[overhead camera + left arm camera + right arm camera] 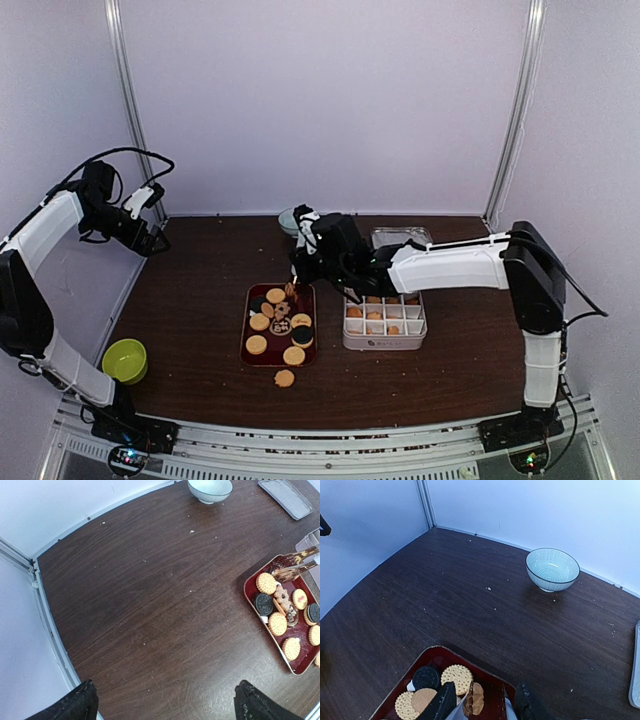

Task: Pack the cookies
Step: Pick up the fake cookies from the plate, then place the fake cookies in the empty pocket of the box.

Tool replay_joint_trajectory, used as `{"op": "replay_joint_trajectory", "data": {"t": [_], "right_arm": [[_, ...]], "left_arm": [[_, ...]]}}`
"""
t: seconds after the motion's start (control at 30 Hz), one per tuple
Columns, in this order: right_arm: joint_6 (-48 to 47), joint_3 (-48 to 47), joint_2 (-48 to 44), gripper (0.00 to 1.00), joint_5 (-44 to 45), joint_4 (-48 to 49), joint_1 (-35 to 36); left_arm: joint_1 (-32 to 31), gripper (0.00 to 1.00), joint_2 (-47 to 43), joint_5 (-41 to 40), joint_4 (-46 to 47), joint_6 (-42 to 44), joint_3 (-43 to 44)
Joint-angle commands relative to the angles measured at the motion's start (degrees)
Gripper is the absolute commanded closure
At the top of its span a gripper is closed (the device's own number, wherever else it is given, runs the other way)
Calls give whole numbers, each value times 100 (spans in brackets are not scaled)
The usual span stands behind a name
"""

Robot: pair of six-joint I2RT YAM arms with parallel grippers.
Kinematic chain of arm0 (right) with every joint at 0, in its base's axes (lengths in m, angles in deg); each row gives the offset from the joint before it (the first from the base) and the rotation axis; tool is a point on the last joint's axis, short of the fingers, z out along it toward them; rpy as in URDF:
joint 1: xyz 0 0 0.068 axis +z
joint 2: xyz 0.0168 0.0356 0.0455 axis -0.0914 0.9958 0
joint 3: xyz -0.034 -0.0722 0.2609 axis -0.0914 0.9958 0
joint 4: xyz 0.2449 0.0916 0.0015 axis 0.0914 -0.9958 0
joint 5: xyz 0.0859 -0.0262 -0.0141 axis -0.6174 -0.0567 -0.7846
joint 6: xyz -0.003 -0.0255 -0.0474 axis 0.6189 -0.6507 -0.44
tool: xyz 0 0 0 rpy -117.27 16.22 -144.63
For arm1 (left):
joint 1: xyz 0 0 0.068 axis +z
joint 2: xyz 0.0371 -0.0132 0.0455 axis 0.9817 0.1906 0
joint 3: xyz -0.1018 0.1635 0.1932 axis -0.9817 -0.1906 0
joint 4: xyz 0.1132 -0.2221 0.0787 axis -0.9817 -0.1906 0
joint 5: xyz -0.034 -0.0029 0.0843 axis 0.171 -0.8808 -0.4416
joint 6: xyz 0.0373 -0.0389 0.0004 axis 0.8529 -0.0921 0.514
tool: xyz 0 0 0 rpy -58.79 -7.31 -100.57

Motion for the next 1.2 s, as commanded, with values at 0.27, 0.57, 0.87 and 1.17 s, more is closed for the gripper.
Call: {"op": "replay_joint_trajectory", "data": {"t": [0.27,0.57,0.87,1.17], "right_arm": [[229,270,-328,79,179,108,96],[15,292,-1050,100,62,-70,10],[-445,2150,-3825,100,0,-1291,-157],[-214,3367,-6065,100,682,-3178,-189]], "left_arm": [[5,2,-5,126,-34,103,116],[8,2,-35,114,-35,116,71],[8,2,74,151,-35,162,100],[5,3,243,254,-26,144,175]]}}
